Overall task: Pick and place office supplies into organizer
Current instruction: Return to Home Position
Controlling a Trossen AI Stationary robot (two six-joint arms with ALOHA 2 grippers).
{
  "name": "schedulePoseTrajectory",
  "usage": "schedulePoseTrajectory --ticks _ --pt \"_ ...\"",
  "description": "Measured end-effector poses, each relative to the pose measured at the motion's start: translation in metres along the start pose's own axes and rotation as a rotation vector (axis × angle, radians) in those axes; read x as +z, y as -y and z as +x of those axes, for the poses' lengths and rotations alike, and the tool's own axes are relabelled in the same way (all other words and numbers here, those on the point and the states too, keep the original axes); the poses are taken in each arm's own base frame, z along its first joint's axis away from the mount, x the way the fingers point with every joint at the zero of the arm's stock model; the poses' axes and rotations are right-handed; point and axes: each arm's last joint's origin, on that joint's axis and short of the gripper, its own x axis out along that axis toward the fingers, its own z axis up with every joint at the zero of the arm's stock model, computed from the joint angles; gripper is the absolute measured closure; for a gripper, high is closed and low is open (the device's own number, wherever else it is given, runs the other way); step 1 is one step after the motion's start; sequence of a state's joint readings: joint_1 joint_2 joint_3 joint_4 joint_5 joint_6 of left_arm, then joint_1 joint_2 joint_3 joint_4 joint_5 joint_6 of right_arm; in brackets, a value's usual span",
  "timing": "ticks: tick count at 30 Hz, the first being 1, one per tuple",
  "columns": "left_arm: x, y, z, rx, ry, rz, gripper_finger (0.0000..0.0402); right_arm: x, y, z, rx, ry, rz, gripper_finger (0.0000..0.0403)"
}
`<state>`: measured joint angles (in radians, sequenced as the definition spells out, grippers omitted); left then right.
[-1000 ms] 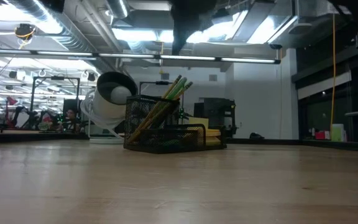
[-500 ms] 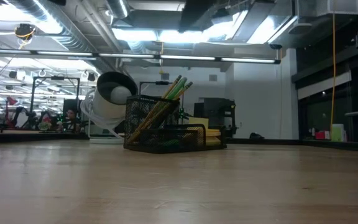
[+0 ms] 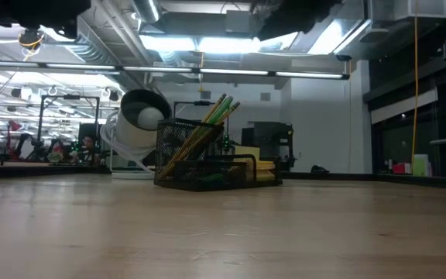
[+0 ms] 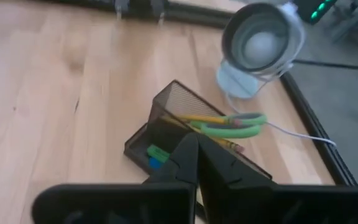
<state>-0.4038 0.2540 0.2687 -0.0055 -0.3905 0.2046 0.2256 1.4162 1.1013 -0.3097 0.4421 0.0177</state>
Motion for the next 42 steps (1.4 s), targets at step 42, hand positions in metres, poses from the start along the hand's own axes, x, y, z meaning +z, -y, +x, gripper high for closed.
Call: schedulePoseTrajectory --ticks 42 --pt "-0.064 -0.026 -0.004 0.08 0.101 -0.072 0.04 -0.061 0.055 -0.049 0.152 0.317 0.063 0.0394"
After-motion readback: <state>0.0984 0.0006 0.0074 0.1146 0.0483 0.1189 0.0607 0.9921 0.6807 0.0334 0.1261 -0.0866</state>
